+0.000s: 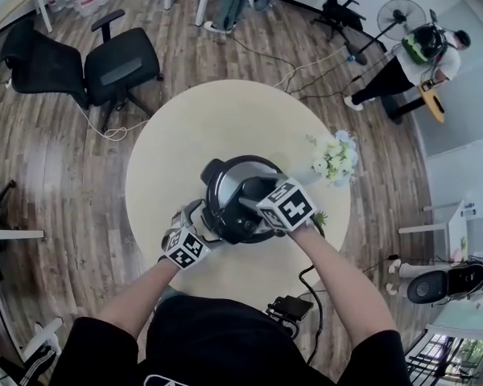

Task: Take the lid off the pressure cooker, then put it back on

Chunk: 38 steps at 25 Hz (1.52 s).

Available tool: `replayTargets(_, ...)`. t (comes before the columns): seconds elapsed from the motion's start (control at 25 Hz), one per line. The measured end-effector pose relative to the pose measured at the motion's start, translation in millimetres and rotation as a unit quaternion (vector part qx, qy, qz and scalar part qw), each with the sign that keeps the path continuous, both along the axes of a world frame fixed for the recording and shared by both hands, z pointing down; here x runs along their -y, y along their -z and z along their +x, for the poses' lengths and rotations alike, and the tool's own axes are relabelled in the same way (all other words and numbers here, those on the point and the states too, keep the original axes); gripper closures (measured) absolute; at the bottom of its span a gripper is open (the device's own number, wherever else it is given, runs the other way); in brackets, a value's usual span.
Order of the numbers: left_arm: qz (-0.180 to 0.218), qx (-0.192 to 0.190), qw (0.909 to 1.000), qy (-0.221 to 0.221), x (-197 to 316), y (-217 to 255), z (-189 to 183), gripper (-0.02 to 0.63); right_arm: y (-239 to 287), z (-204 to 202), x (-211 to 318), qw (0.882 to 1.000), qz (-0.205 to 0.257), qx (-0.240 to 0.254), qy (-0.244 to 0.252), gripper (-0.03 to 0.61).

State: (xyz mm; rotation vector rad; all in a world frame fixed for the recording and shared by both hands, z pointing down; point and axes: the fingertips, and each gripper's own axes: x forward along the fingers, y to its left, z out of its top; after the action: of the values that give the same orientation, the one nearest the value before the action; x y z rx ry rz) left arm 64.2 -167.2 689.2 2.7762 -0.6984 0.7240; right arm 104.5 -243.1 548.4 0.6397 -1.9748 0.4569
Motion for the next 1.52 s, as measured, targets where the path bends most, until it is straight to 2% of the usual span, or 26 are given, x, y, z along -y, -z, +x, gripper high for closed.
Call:
replayTargets(0.12,0.001,0.0,1.0,0.0,0.0,0.0,0.7,0.023,-1.0,2.2,2.1,0.999,-0.004,-0.002,-0.032,0.293)
replayTargets(0.24,0.001,-0.001,1.0,0.001,-0.3,0.4,1.5,0.023,0.1,5.6,6.9,0.996,-0.003,0.001,-0.095,0.293)
replayTargets(0.32,0.0,-0.001,1.0,0.001,-0.4,1.2,1.0,0.023,3.1,8.2,11.6,0.988,-0.001,0.003,-0.151,0.293)
replayTargets(0.44,0.001,0.0,1.0,0.002,0.3,0.5,0.9,0.023,2.7,14.9,16.2,0.972,-0.005,0.003,-0.235,0.293)
replayTargets(0.52,-0.001,0.002,1.0,0.001,1.4,-0.8,1.5,0.023,2.1,17.6,17.0,0.966,0.0,0.001,-0.258,0.293)
replayTargets(0.64,-0.003,0.005,1.0,-0.002,0.5,-1.6,2.0,0.023,2.2,17.6,15.1,0.969,0.009,0.004,-0.248,0.291)
replayTargets(0.84,-0.003,0.004,1.0,-0.003,1.4,0.5,1.7,0.023,1.7,18.5,6.8,0.976,-0.006,-0.005,-0.216,0.284)
replayTargets(1.04,-0.003,0.005,1.0,-0.004,2.0,0.9,2.3,0.023,2.5,19.6,7.5,0.975,0.013,-0.001,-0.221,0.282)
replayTargets(1.52,0.0,0.006,1.0,-0.005,0.0,1.0,2.8,0.023,19.7,25.8,10.2,0.973,0.001,0.009,-0.232,0.293)
